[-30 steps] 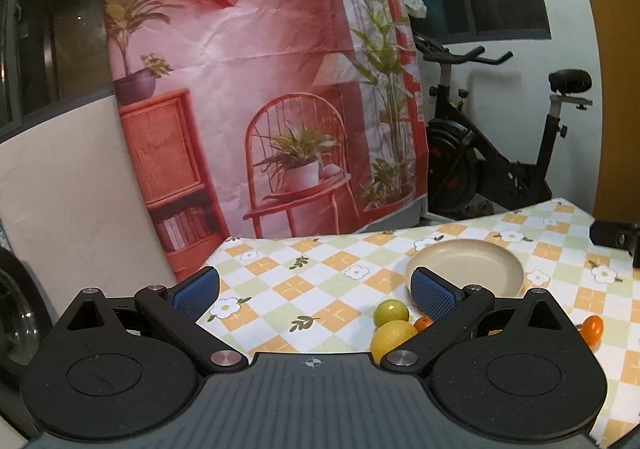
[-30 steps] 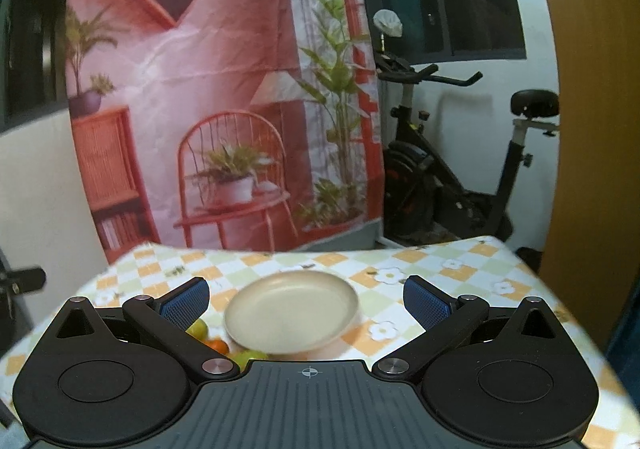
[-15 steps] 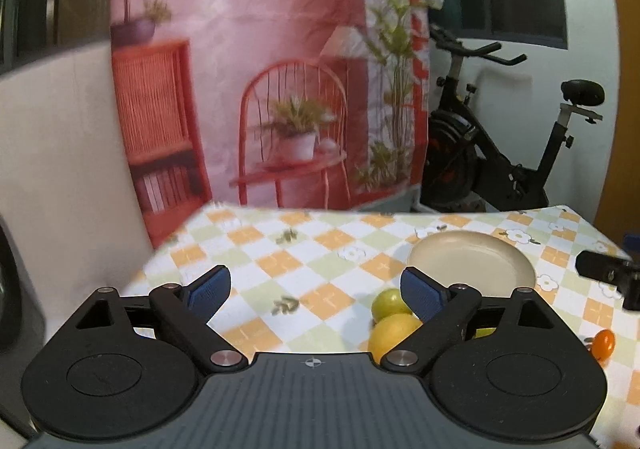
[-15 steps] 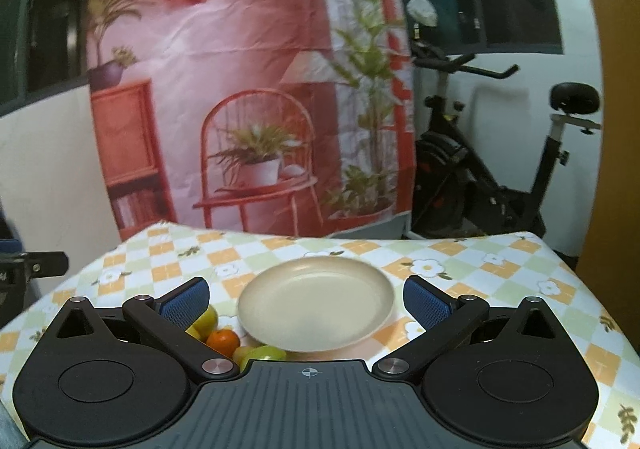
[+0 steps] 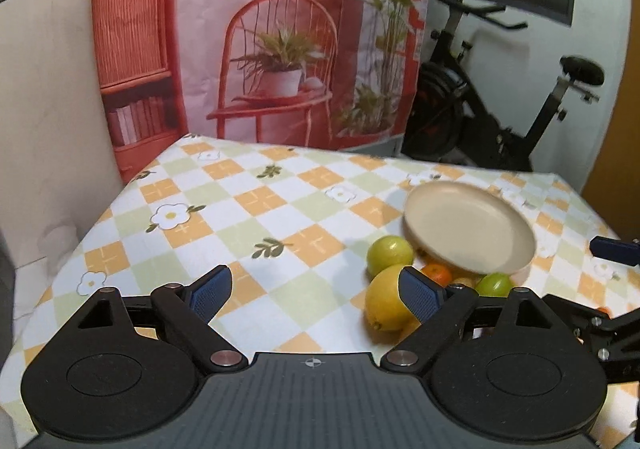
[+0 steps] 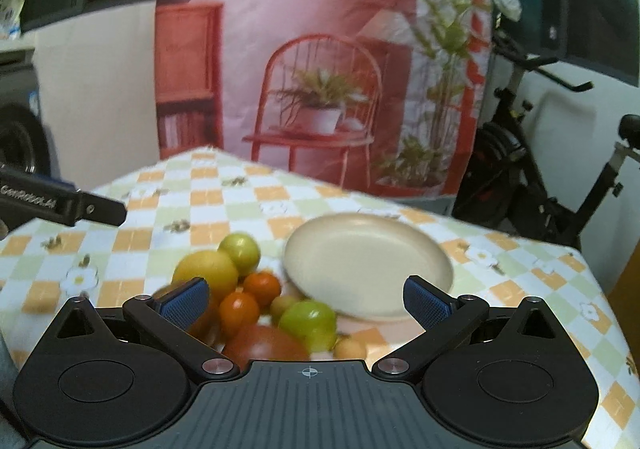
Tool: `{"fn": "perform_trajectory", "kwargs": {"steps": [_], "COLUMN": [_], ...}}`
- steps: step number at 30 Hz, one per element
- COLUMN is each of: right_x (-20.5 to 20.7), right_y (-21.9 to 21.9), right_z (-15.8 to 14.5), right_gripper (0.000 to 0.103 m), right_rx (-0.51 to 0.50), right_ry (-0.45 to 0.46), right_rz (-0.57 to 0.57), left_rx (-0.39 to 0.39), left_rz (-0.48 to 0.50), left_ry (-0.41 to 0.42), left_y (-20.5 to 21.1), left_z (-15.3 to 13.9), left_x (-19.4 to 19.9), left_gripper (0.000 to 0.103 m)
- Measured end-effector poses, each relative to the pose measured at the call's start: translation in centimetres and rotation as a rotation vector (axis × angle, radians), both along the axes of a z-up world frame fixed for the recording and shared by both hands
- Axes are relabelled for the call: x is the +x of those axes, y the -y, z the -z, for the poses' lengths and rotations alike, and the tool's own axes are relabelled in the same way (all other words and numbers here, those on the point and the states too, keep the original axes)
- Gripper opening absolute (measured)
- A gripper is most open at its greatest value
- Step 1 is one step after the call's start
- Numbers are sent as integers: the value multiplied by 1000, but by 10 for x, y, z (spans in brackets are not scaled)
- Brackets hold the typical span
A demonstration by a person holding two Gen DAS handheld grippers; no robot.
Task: Organize fruits
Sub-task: 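Move the left tool down toward the red apple in the fruit pile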
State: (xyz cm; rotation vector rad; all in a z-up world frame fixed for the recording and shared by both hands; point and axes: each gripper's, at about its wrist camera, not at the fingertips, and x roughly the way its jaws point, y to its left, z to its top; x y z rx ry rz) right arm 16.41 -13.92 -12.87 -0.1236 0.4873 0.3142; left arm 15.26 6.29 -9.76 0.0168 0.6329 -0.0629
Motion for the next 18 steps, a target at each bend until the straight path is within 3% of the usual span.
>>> {"fn": "perform_trajectory", "kwargs": {"steps": [6,8,10,12,18], "right_x": [3,3,5,6,9], "right_y": [-7,-7,-10,-13,-23], "right_z": [9,10,11,13,13], "right_gripper": [103,103,103,103,103], "right_rx": [-26,-18,-19,-31,-42], "right_ry": [-28,-50,-69,-83,-111], "right_rz": [-35,-66,-99,-131,-232], "left_rx": [34,-11,-67,-134,-285], "left_rz": [50,55,67,88,132], "left_ry": [-39,-60,-86,-116,-162], "left_y": [6,2,-2,-8,-9], "left_z": [13,17,21,24,36], "left_x": [2,4,5,9,18], "left_gripper": [89,78,62,55,54]}}
